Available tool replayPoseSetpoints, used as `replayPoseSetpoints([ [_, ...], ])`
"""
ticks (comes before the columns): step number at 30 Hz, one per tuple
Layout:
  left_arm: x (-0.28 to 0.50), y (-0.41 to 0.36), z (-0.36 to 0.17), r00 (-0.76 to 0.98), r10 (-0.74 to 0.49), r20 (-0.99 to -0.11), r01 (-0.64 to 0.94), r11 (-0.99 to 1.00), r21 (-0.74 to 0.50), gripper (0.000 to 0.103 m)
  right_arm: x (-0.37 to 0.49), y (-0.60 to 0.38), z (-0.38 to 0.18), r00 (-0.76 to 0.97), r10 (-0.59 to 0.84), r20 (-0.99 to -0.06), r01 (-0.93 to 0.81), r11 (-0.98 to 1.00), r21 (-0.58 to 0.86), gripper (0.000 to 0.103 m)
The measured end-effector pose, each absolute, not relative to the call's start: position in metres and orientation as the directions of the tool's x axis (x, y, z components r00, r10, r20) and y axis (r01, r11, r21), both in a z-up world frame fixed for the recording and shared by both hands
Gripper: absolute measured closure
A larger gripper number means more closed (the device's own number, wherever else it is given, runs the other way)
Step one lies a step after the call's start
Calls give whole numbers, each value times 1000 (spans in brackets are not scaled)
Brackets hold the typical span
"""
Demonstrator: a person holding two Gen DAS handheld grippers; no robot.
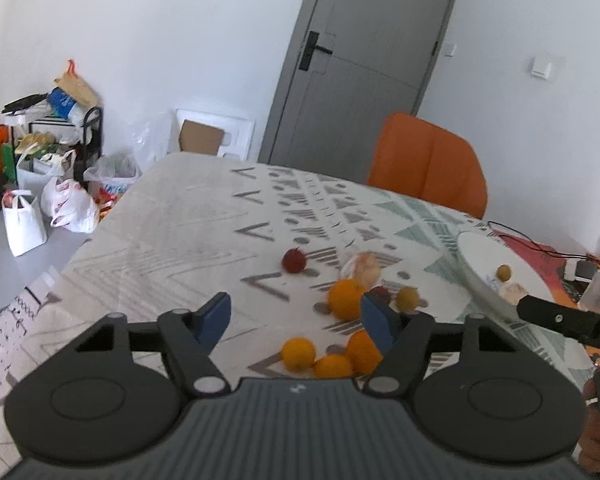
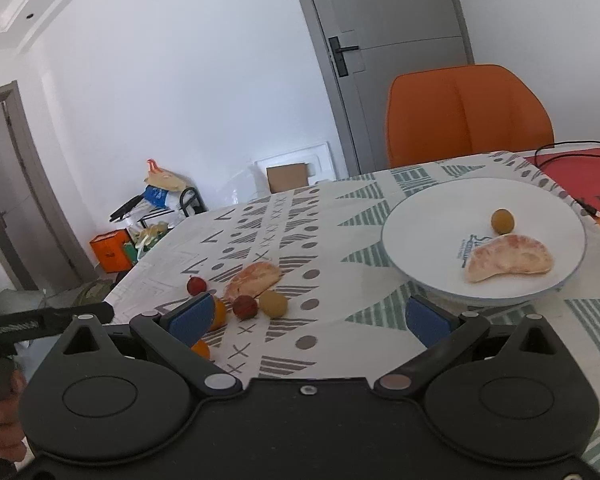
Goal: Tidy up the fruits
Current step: 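Grasp a kumquat with the left tool while the right tool grasps an orange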
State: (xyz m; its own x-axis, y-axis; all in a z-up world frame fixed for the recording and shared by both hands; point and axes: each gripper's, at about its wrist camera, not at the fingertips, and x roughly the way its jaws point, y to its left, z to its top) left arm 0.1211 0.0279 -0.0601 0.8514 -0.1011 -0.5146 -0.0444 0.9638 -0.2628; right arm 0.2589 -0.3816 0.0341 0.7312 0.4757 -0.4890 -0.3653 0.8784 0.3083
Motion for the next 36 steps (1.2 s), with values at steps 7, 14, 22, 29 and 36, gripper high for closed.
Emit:
replayPoseSetpoints([
  [7,126,32,-74,838,-101,-536,-59,960,-274,46,258,-372,28,723,473,-503,-372,881,293,0],
  [14,133,34,-87,824,-108,-557,-70,955,-289,57,261,-362,17,699,475,-535,-380,880,285,0],
  [22,140,31,-100,797,-164,-582,-47,943,-330,70,262,-346,10,639,525,-562,-419,850,317,1],
  [29,136,30,-103,801,-168,-575,-37,944,-327,81,262,-329,8,598,554,-580,-454,830,324,9],
  [36,130,41,-96,819,-160,-552,-45,940,-339,81,265,-306,7,546,592,-593,-491,800,345,20],
])
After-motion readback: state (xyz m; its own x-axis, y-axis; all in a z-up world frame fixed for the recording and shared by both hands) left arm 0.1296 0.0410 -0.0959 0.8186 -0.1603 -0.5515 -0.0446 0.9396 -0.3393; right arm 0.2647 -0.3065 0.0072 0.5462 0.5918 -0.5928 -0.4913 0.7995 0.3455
